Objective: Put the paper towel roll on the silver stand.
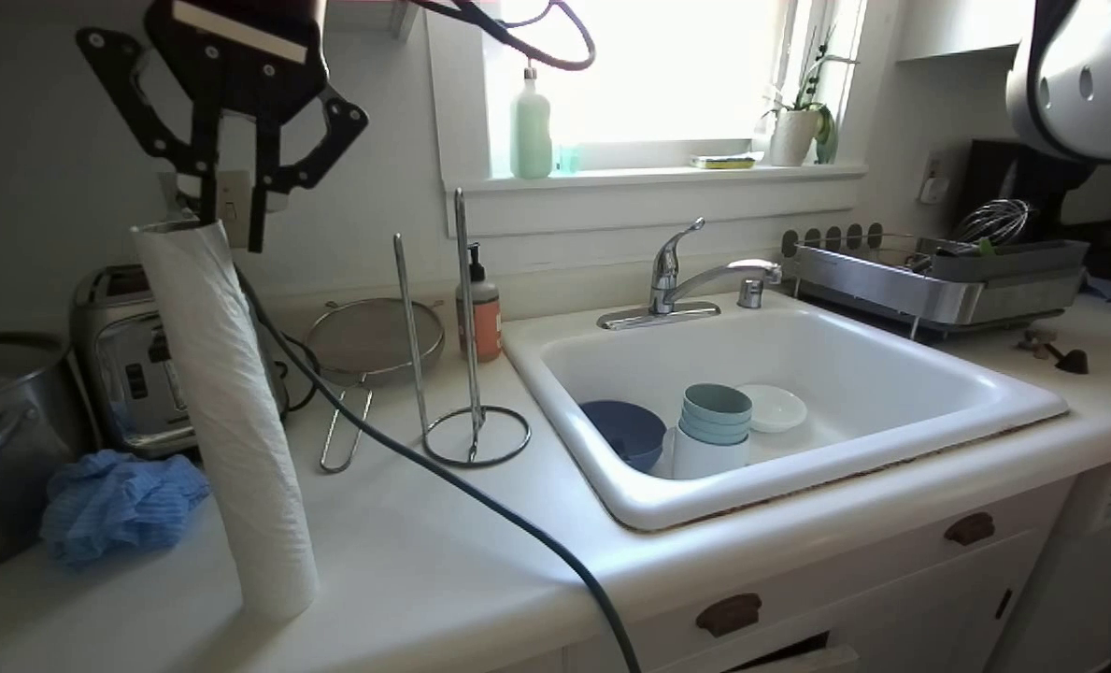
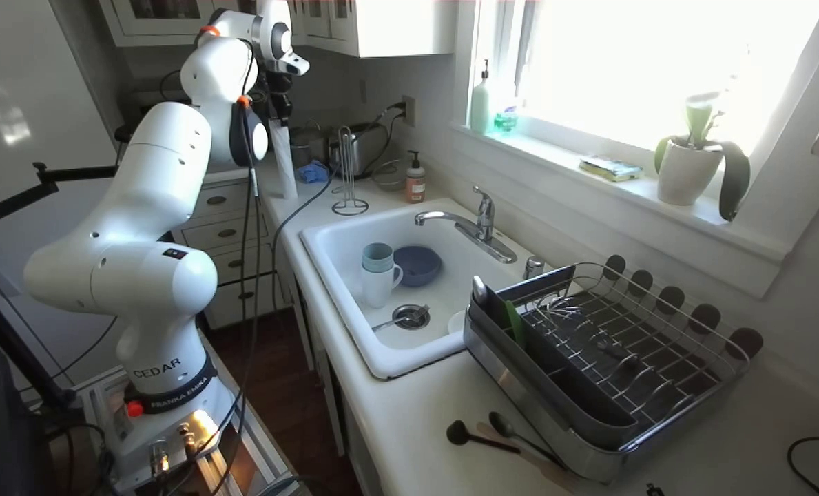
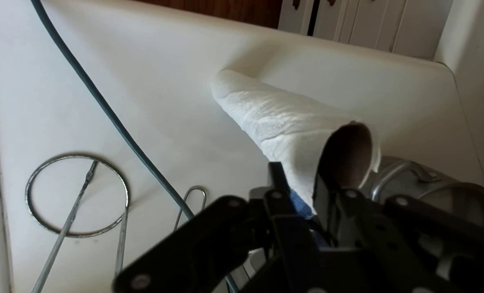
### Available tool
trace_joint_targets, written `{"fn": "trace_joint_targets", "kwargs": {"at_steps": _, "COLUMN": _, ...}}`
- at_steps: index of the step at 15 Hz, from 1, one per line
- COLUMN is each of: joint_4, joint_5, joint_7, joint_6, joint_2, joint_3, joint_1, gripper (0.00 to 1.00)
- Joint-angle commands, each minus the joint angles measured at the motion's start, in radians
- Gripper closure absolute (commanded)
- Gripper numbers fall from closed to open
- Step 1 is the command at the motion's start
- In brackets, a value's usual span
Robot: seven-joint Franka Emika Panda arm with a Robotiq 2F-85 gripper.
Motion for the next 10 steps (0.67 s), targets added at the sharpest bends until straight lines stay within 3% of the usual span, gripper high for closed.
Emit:
{"fn": "trace_joint_targets", "kwargs": {"at_steps": 1, "joint_4": 0.003, "joint_5": 0.028, "joint_7": -0.052, "joint_6": -0.068, "joint_2": -0.019, "joint_3": 0.011, "joint_1": -0.006, "gripper": 1.00}}
{"fn": "trace_joint_targets", "kwargs": {"at_steps": 5, "joint_4": -0.005, "joint_5": 0.015, "joint_7": -0.122, "joint_6": -0.176, "joint_2": -0.073, "joint_3": 0.004, "joint_1": -0.001, "gripper": 1.00}}
{"fn": "trace_joint_targets", "kwargs": {"at_steps": 10, "joint_4": -0.026, "joint_5": -0.021, "joint_7": -0.073, "joint_6": -0.466, "joint_2": -0.221, "joint_3": -0.026, "joint_1": 0.029, "gripper": 1.00}}
